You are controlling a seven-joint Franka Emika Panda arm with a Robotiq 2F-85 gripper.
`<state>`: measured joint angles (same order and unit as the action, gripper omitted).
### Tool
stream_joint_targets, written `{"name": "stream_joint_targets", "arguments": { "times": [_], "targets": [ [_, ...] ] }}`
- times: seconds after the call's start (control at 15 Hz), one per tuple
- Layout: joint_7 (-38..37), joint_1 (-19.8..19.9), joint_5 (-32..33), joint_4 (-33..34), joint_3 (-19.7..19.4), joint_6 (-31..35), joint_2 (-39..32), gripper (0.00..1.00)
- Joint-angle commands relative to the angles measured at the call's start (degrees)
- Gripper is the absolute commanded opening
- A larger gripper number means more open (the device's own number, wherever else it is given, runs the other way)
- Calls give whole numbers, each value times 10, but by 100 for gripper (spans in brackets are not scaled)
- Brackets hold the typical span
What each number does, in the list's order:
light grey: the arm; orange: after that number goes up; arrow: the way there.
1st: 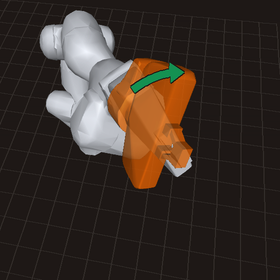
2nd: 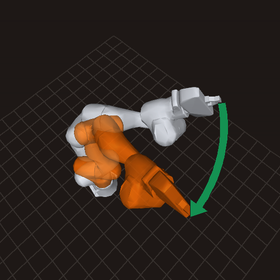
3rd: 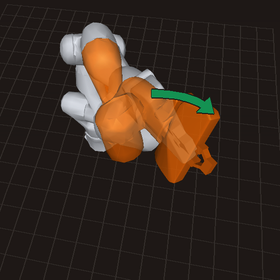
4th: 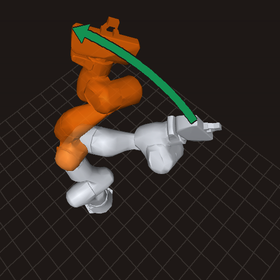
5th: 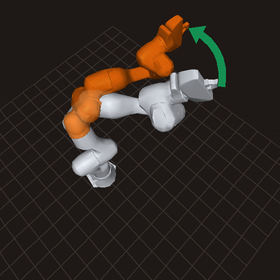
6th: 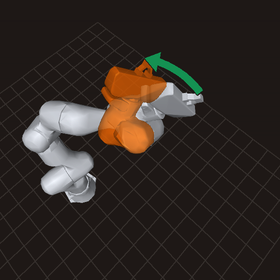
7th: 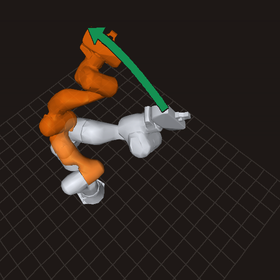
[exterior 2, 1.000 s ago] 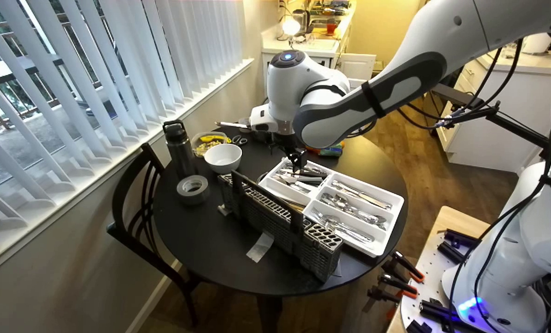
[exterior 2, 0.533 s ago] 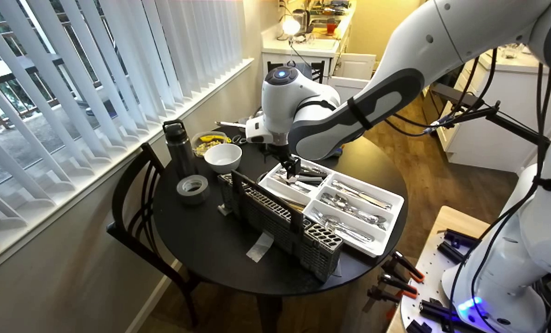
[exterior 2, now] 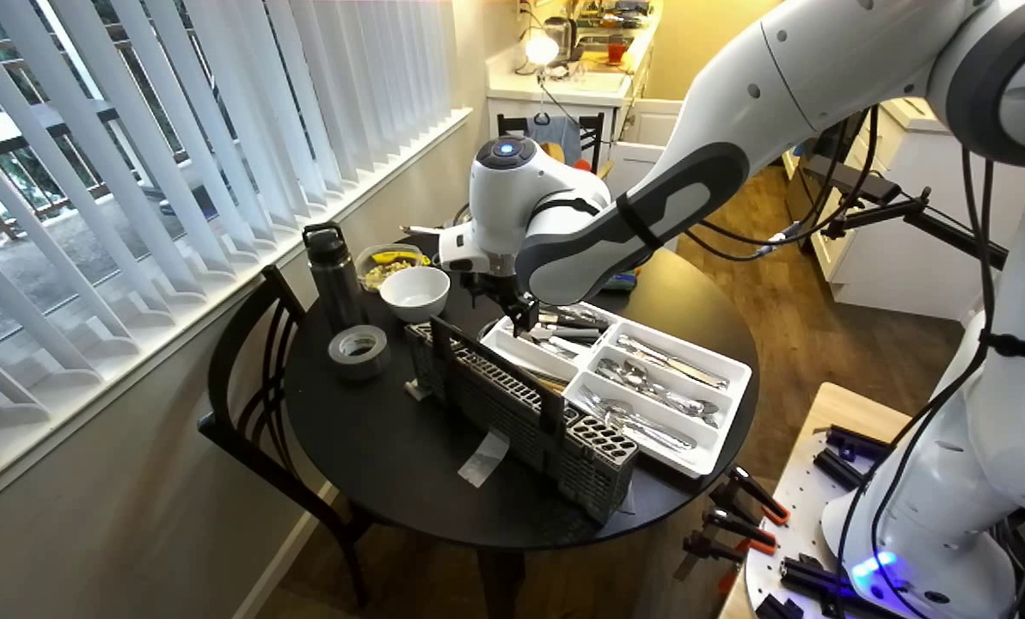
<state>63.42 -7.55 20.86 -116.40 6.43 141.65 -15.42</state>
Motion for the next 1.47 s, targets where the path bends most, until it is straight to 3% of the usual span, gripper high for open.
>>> {"name": "stream_joint_targets", "arguments": {
  "times": [0.0,0.07,0.13,0.8,1.07,1.4],
  "targets": [
    [44,18,-28,12,18,6,-14,100],
    [48,19,-33,15,19,6,-18,75],
    [58,22,-38,15,22,9,-20,73],
    [137,33,-79,22,37,6,-27,8],
    [129,31,-72,26,34,21,-24,0],
    [116,27,-64,27,29,22,-23,3]
  ]
}}
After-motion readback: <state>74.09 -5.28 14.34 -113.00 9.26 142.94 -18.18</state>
